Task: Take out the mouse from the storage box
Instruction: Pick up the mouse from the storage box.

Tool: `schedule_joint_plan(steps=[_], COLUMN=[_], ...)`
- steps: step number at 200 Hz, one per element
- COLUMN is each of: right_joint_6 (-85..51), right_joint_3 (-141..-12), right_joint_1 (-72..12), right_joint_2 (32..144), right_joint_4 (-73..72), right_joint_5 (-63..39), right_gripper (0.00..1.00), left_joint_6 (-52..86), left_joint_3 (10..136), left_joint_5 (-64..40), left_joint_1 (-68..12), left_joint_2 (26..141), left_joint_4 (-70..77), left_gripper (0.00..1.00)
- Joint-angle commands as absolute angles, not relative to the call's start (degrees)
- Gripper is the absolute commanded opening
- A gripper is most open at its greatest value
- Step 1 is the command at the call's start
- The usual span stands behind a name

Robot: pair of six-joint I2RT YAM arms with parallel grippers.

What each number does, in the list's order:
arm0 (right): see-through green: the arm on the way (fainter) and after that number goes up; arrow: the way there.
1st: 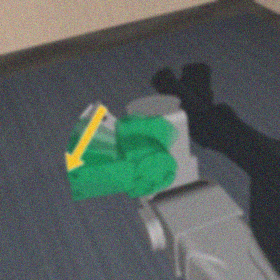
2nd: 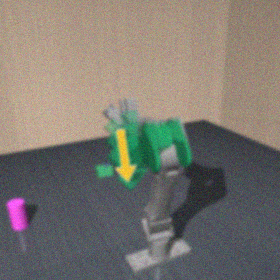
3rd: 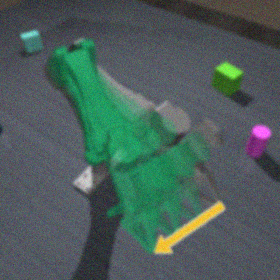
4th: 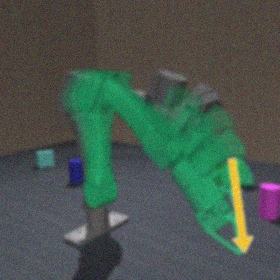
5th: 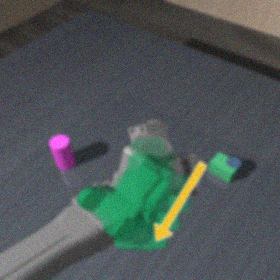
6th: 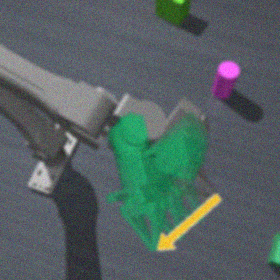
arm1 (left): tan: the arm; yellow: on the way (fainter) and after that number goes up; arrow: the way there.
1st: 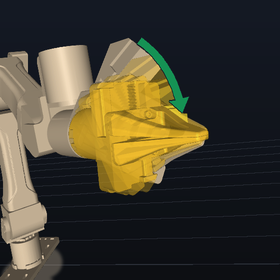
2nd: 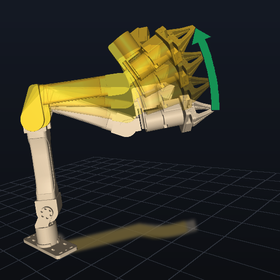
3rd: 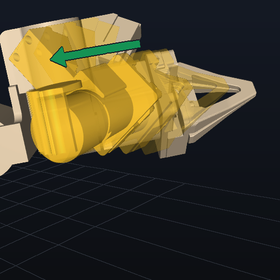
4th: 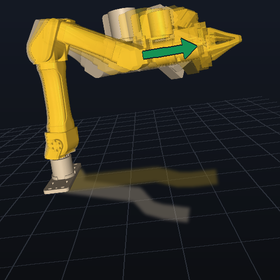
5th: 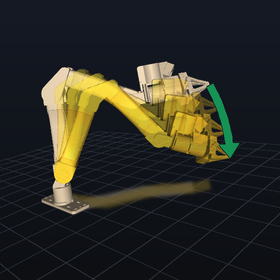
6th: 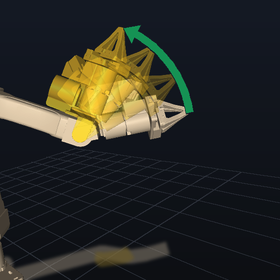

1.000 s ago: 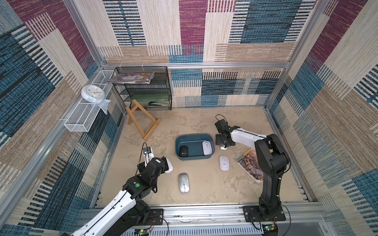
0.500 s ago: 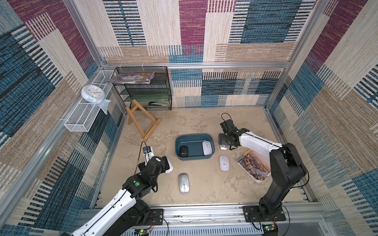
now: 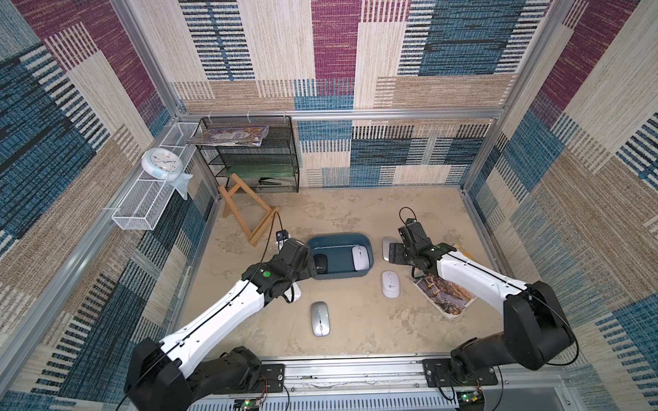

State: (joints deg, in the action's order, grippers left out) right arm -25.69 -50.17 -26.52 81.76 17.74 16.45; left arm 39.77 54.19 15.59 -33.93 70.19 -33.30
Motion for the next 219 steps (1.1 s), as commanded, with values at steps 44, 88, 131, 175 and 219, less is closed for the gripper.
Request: schedule_joint_plan(steps=[44, 88, 131, 175, 219], right_joint_6=[-24.8, -25.1, -25.3, -25.4, -25.4], right_joint_3=[-40.5, -37.1, -35.5, -34.6, -34.5], right_joint_1=[-26.5, -26.5, -26.5, -26.5, -26.5], right_joint_2=[72.6, 70.6, 70.1, 70.2, 70.3], right_joint_4=[9.7, 6.1, 4.4, 3.4, 2.9], right_joint_5=[15.5, 15.6, 16.8, 16.9, 16.8], right_gripper=[0.86, 0.86, 0.86, 0.86, 0.86], left_joint_6=[36.0, 35.0, 32.7, 31.7, 32.3], left_joint_3=[70.4, 78.5, 84.8, 88.7, 89.9], left_joint_5=[7.9, 7.6, 11.5, 16.0, 15.5], left_joint_1=[-35.8, -37.0, -37.0, -36.7, -35.8], left_joint_2=[89.6, 99.0, 105.8, 110.3, 113.6], left_joint_4=[-41.2, -44.1, -49.2, -52.8, -53.4], left_gripper=[0.85, 0.81, 0.78, 0.73, 0.77])
